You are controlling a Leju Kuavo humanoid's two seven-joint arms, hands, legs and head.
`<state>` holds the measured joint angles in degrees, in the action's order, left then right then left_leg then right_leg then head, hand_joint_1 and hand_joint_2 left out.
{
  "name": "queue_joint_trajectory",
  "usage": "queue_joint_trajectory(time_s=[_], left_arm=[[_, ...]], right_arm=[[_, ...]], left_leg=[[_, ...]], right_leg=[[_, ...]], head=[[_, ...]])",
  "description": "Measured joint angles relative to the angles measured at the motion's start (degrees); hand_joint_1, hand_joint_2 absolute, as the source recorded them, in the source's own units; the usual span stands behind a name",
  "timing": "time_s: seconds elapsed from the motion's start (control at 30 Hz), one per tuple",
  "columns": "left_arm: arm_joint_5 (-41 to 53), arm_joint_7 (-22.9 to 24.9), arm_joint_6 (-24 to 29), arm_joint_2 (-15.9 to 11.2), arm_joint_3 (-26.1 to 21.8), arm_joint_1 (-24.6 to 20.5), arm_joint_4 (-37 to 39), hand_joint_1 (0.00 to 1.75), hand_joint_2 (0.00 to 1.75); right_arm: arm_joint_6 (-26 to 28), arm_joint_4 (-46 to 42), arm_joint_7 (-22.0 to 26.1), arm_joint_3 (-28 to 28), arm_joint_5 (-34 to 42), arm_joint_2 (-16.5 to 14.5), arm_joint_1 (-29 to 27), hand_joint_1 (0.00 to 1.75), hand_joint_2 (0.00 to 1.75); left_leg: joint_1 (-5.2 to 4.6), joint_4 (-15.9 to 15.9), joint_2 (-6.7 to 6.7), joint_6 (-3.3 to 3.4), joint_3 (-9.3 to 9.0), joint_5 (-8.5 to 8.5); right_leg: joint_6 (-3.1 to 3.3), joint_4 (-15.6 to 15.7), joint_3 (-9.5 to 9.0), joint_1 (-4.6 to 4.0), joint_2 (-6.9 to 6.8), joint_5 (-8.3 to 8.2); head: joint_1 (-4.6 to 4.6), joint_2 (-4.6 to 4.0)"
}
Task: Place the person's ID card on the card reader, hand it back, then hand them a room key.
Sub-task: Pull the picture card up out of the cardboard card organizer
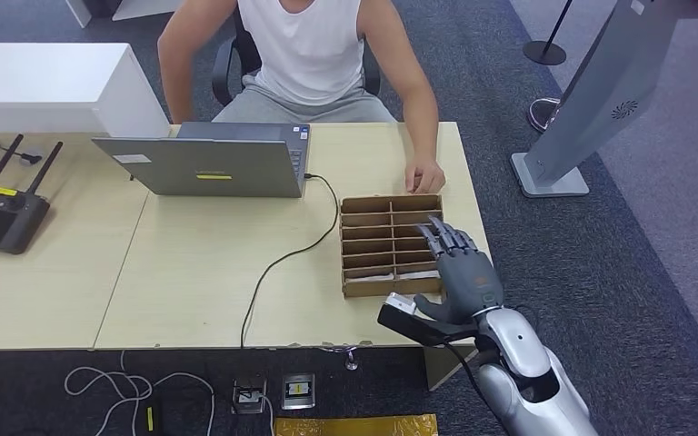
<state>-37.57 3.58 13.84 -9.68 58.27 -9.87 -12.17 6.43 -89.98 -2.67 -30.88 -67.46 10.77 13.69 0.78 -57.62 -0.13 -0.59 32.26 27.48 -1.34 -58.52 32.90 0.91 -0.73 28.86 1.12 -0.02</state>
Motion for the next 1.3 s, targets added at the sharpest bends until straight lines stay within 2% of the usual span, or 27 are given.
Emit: queue_joint_trajectory(time_s=[0.47,0.8,1.0,1.1,1.13,1.23,1.27,1.3], left_arm=[[-0.18,0.0,0.73,0.4,-0.39,0.01,0.01,0.0,0.0],[-0.14,0.0,0.74,0.48,-0.41,0.01,0.0,0.0,0.0],[-0.14,0.0,0.9,0.52,-0.41,0.01,0.0,0.0,0.0],[-0.06,0.0,0.9,0.56,-0.41,0.01,0.0,0.0,0.0],[-0.02,0.0,0.89,0.57,-0.41,0.01,0.0,0.0,0.0],[0.02,0.0,0.88,0.65,-0.41,0.01,0.0,0.0,0.0],[0.02,0.0,0.88,0.67,-0.41,0.02,0.0,0.0,0.0],[0.02,0.0,0.89,0.69,-0.41,0.02,0.0,0.0,0.0]], right_arm=[[0.08,5.48,1.03,-0.03,1.69,-0.77,0.18,0.0,1.75],[0.12,6.28,1.02,-0.03,2.01,-0.85,0.23,0.0,1.75],[2.2,8.32,0.72,-0.02,2.46,-0.85,0.31,0.03,1.75],[2.37,8.75,0.72,0.01,2.72,-0.85,0.34,0.27,1.75],[2.44,8.9,0.72,0.01,2.83,-0.85,0.34,0.53,1.75],[2.58,9.38,0.72,0.02,3.1,-0.85,0.34,1.6,1.75],[2.6,9.55,0.72,0.02,3.22,-0.85,0.34,1.75,1.75],[2.6,9.73,0.7,0.02,3.34,-0.85,0.34,1.75,1.75]], left_leg=[[0.0,0.0,0.0,0.0,0.01,0.0],[0.0,0.0,0.0,0.0,0.01,0.0],[0.0,0.0,0.0,0.0,0.01,0.0],[0.0,0.0,0.0,0.0,0.01,0.0],[0.0,0.0,0.0,0.0,0.01,0.0],[0.0,0.0,0.0,0.0,0.0,0.0],[0.0,0.0,0.0,0.0,0.0,0.0],[0.0,0.0,0.0,0.0,0.0,0.0]], right_leg=[[0.0,0.0,0.01,0.0,-0.01,0.0],[0.0,0.0,0.01,0.0,-0.01,0.0],[0.0,0.0,0.01,0.0,0.0,0.0],[0.0,0.0,0.01,0.0,0.0,0.0],[0.0,0.0,0.01,0.0,0.0,0.0],[0.0,0.0,0.01,0.0,0.0,0.0],[0.0,0.0,0.01,0.0,0.0,0.0],[0.0,0.0,0.01,0.0,0.0,0.0]], head=[[0.0,0.0],[0.0,0.0],[0.01,0.0],[0.0,0.0],[0.0,0.0],[0.01,0.0],[0.01,0.0],[0.01,0.0]])
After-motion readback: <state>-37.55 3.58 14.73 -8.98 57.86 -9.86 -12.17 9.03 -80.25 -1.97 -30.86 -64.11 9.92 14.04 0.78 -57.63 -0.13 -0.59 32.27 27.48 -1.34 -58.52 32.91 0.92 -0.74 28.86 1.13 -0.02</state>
